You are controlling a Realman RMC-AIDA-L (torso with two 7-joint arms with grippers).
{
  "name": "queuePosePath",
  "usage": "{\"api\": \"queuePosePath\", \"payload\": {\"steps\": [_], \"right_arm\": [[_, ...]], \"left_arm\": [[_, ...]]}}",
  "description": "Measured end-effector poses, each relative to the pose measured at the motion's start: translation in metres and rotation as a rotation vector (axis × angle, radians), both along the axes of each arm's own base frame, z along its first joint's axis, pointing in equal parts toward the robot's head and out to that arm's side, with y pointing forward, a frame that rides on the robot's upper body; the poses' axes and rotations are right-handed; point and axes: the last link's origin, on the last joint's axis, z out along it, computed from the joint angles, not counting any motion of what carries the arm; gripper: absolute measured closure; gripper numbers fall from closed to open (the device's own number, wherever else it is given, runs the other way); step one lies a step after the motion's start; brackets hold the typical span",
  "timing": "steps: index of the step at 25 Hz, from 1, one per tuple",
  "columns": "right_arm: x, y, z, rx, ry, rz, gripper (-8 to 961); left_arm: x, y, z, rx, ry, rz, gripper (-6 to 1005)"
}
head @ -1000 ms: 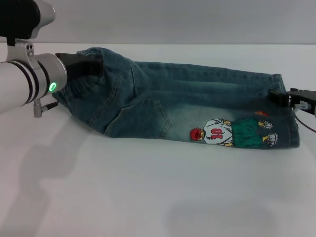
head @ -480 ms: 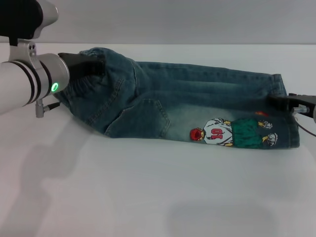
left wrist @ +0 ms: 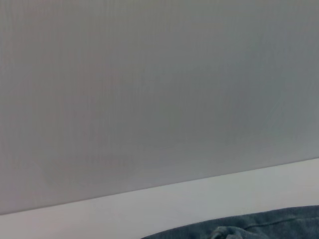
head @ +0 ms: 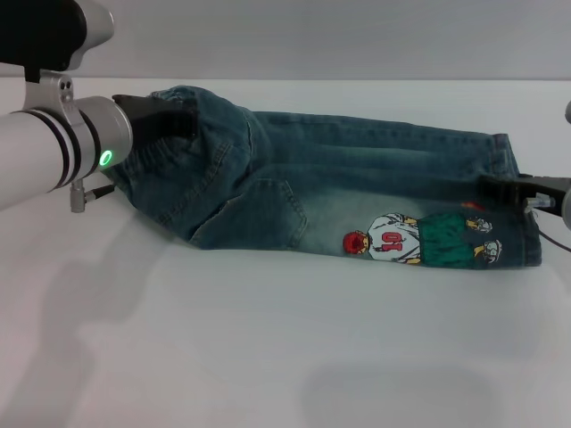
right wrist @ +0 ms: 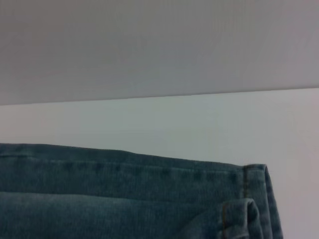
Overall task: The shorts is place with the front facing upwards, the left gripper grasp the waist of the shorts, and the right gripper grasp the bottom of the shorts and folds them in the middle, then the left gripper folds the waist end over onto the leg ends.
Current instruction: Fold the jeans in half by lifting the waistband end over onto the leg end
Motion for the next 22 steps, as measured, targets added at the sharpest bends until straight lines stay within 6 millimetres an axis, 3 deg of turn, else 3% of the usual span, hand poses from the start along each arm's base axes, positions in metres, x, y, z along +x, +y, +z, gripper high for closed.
{"api": "queuePosePath", "payload": {"steps": [11, 22], "right_arm": [[0.0009, -0.0014, 0.0025, -0.005, -0.018, 0.013, 525], [-0.0059, 0.0022, 0.0061, 0.009, -0.016, 0.036, 942]], "left_arm": [[0.0039, -0.0015, -0.0025, -0.006, -0.005, -0.009, 906], [0.0066, -0.0001, -0.0022, -0.002, -0.006, -0.018, 906]]}}
